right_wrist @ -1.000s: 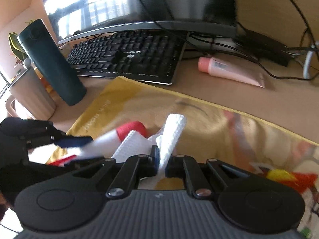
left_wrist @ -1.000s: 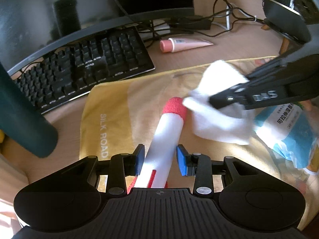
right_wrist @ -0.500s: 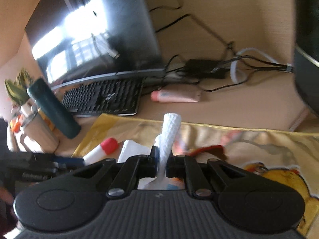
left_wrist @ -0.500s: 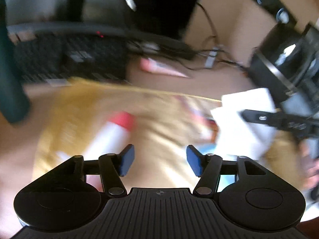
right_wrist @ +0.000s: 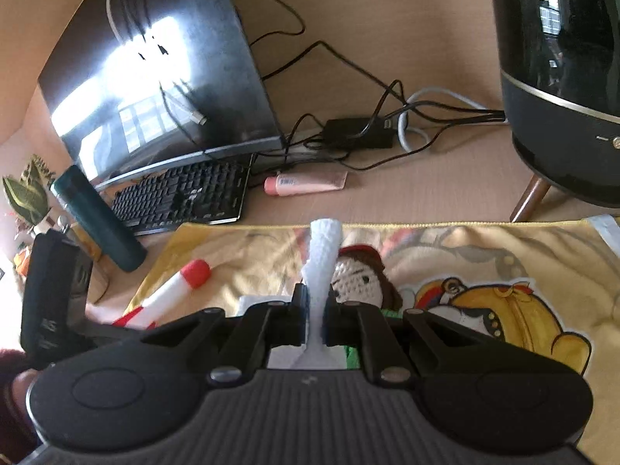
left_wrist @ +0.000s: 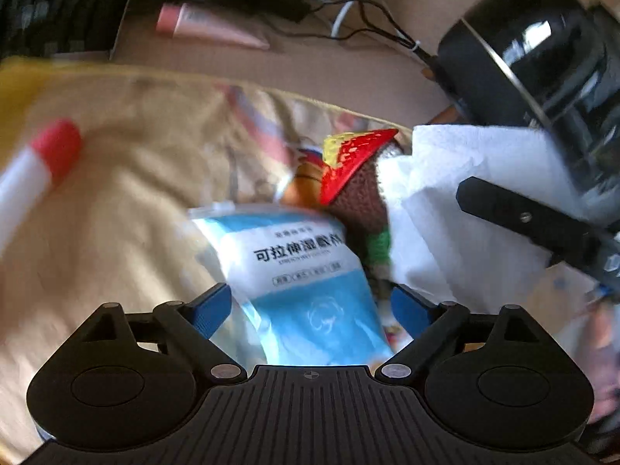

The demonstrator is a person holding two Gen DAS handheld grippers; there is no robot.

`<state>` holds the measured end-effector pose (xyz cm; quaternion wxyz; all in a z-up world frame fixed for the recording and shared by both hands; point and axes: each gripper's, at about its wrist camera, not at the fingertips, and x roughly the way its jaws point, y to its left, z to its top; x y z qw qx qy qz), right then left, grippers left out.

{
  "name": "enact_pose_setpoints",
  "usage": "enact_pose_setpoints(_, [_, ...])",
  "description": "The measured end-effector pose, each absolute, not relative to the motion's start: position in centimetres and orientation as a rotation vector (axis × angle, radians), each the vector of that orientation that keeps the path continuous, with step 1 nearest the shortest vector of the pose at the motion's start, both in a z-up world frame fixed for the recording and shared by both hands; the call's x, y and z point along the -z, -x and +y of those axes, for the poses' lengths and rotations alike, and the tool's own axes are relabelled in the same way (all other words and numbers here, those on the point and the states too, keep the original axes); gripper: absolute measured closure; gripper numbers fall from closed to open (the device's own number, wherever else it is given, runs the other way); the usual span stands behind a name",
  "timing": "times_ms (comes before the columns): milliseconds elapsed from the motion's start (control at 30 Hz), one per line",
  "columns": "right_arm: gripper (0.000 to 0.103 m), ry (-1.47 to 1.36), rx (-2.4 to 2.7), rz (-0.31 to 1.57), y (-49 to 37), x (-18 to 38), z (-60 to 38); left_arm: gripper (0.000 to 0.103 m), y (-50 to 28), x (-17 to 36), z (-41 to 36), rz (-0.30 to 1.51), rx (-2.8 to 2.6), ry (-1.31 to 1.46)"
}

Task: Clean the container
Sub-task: 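Grasp the blue wet-wipes pack with the left tool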

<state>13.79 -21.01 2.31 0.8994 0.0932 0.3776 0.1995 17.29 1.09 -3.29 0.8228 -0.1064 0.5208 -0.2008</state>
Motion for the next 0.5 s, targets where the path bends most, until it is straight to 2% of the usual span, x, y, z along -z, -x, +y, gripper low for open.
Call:
enact_pose_setpoints(100, [0.094,-0.174,-0.424,0.786,-13.5,-2.1,-20.6,0.032,-16.4,3.1,1.1,1.057,0.423,0.16])
enact_pose_setpoints(500, [0.094,-0.219,-0.709,0.811,-15.0,-2.4,-14.0,0.034,-13.9,1.9,5.8,0.986,0.278,0.05])
